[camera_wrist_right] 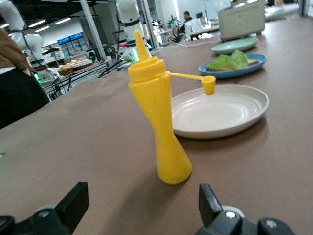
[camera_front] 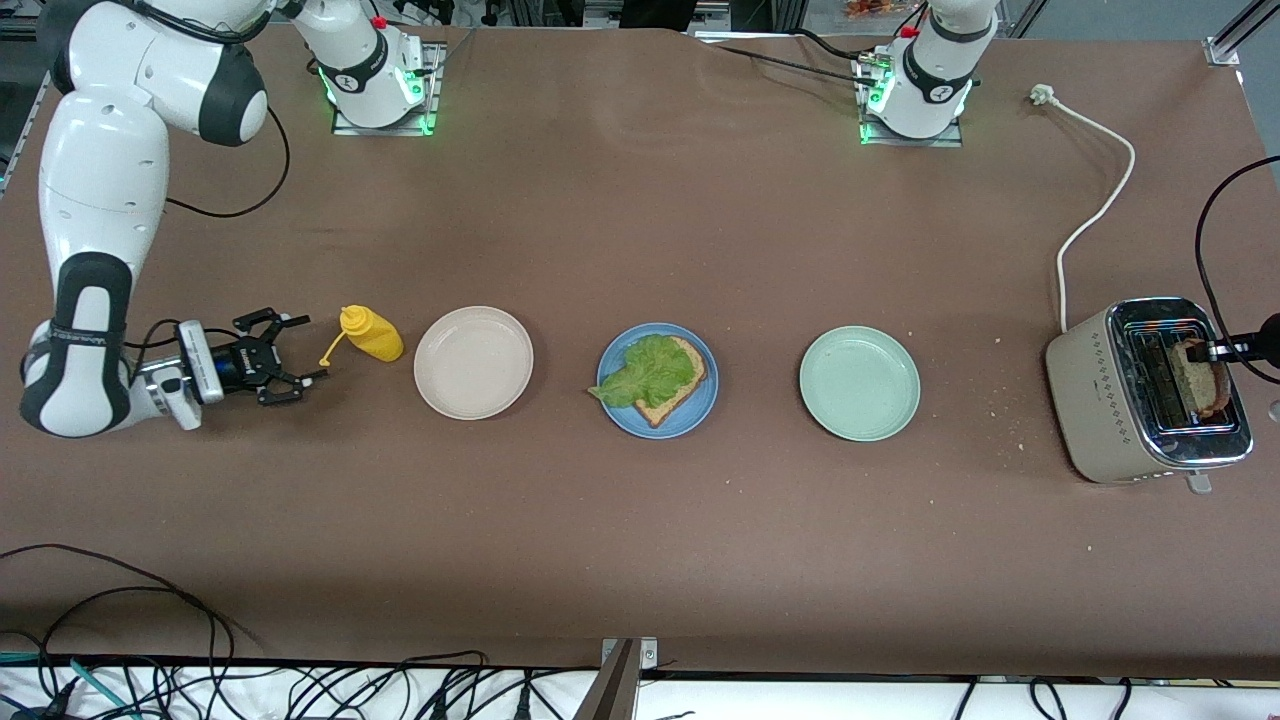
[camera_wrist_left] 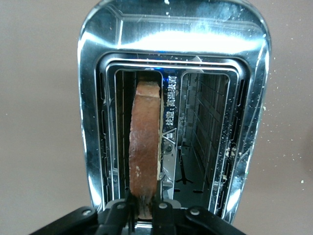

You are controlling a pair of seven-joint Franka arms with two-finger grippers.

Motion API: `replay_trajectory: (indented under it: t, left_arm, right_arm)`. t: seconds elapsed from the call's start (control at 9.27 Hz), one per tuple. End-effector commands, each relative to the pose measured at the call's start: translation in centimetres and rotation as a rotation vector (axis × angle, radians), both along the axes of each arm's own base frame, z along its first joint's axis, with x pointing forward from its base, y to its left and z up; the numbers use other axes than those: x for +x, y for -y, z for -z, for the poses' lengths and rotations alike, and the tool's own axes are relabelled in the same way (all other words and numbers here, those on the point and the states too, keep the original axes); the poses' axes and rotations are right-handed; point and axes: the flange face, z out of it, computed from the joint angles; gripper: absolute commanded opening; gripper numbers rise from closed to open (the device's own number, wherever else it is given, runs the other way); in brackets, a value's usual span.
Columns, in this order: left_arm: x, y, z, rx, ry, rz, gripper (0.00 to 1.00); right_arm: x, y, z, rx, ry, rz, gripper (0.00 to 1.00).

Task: Make sandwich in blue plate with both arms
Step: 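Set the bottle down and open the right gripper while the left gripper grasps toast, then lift the toast out with the left gripper while the right gripper withdraws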

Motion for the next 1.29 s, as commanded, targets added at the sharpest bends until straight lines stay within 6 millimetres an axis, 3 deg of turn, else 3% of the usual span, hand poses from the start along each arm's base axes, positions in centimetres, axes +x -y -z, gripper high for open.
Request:
replay_trajectory:
  t: [0.0,0.11,0.32,0.43,0.54,0.76,0.86,0.97,1.08,1.19]
  left_arm:
    - [0.3,-0.2,-0.8,0.028,0.013,0.031,0.0]
    - [0.5,-0.4,-1.9,0.031,0.032,0.028,0.0]
    - [0.8,-0.1,-6.3,0.051,0.091,0.022,0.0]
    - [0.4,0.4,-8.4,0.061,0.098,0.025,0.0]
    - [-0.2,0.8,-10.9,0.078,0.118,0.024,0.0]
    - [-1.3,2.6,-15.1,0.065,0.156,0.016,0.0]
    - [-1.7,3.5,-17.5,0.018,0.188,-0.014,0.0]
    - [-1.8,4.5,-18.3,-0.047,0.189,-0.06,0.0]
    - [-1.4,6.5,-18.5,-0.096,0.182,-0.139,0.0]
    - [-0.8,9.8,-18.6,-0.113,0.167,-0.211,0.0]
  right_arm:
    - [1.2,3.4,-6.9,-0.168,-0.148,0.113,1.0]
    - [2.0,3.1,-9.9,-0.21,-0.225,0.136,1.0]
    - [3.7,2.1,-16.3,-0.313,-0.375,0.166,1.0]
    - [4.3,1.5,-18.2,-0.361,-0.413,0.183,1.0]
    - [4.8,-0.4,-21.3,-0.421,-0.445,0.202,1.0]
    - [5.1,-2.0,-27.7,-0.661,-0.46,0.328,1.0]
    - [4.4,-2.4,-30.0,-0.766,-0.466,0.4,1.0]
    - [3.3,-2.4,-31.7,-0.852,-0.476,0.495,1.0]
    - [2.1,-3.1,-34.1,-0.956,-0.501,0.592,1.0]
    - [1.2,-3.9,-36.0,-1.048,-0.539,0.685,1.0]
